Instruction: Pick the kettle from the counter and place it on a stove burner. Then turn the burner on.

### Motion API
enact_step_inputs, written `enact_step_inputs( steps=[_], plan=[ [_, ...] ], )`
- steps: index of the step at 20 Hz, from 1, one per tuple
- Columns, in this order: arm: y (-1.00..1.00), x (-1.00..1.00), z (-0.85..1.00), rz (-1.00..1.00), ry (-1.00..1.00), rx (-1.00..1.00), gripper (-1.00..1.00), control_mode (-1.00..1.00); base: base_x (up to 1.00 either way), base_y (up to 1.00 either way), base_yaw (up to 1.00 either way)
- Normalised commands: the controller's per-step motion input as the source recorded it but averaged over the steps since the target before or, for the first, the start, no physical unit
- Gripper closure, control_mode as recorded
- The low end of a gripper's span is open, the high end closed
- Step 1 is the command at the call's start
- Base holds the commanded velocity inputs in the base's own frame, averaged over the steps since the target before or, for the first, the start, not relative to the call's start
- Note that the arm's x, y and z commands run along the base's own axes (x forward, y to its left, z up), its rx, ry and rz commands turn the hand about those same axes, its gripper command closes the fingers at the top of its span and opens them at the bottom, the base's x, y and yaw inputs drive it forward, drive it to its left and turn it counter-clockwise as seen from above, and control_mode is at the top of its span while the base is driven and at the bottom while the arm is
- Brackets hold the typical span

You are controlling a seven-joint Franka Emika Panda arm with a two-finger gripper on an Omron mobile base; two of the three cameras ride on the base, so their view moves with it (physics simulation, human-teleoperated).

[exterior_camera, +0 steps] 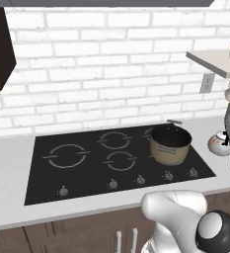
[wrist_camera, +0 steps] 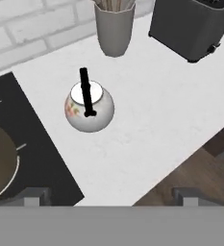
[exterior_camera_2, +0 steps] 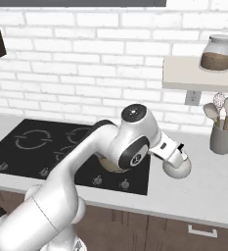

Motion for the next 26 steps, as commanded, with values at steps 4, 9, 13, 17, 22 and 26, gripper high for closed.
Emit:
enact_step_inputs(
  steps=[4,9,13,17,22,26],
  plan=[
    [-0.04,0.37,-0.19,0.00,0.02,0.20,-1.00,-1.00,0.00,0.00,0.00],
    [0.00,0.09,-0.14,0.00,0.07,0.02,-1.00,-1.00,0.00,0.00,0.00],
    [0.00,0.35,-0.23,0.00,0.00,0.00,-1.00,-1.00,0.00,0.00,0.00],
    [-0.06,0.39,-0.09,0.00,-0.03,0.00,-1.00,-1.00,0.00,0.00,0.00],
    [-0.06,0.43,-0.18,0.00,0.00,0.00,-1.00,-1.00,0.00,0.00,0.00],
    [-0.16,0.39,-0.34,0.00,0.01,0.00,-1.00,-1.00,0.00,0.00,0.00]
  ],
)
